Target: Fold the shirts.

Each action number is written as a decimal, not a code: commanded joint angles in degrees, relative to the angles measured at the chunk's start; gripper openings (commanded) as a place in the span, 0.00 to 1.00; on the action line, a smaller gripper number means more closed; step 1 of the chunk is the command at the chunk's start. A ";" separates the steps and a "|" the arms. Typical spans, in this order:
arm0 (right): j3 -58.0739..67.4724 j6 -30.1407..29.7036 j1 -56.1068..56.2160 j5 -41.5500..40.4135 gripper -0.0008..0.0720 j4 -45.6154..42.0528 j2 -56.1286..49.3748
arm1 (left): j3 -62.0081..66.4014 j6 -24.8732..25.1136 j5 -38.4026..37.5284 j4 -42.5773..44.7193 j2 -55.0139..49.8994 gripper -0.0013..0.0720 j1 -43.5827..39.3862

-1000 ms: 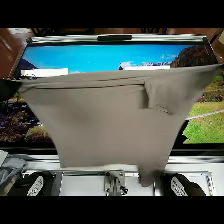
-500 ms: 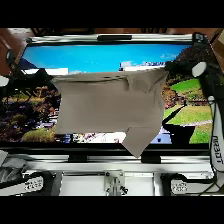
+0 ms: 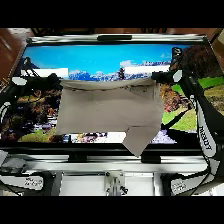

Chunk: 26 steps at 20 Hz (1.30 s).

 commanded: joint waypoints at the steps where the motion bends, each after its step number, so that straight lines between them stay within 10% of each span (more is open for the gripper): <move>1: 0.07 0.28 0.17 18.29 0.09 -4.87 1.77 | 0.96 2.82 -12.68 6.67 -0.59 0.07 0.87; 6: -1.20 3.87 0.17 28.06 0.10 -10.08 1.60 | 0.94 -0.74 -23.50 16.13 -1.70 0.07 2.16; 22: -1.25 9.64 0.11 27.61 0.10 -9.16 -2.51 | 2.21 -3.32 -21.00 15.96 -6.64 0.07 3.72; 23: -1.22 10.01 0.11 28.20 0.24 -8.72 -2.47 | 2.21 -4.33 -22.25 15.98 -7.04 0.08 3.58; 24: -1.16 9.92 0.09 29.57 0.58 -7.89 -2.10 | 2.23 -4.37 -24.28 15.78 -7.15 0.20 3.56; 26: -0.87 7.41 0.11 33.51 0.70 -8.22 0.31 | 3.13 -4.92 -29.64 15.82 -7.08 0.73 4.09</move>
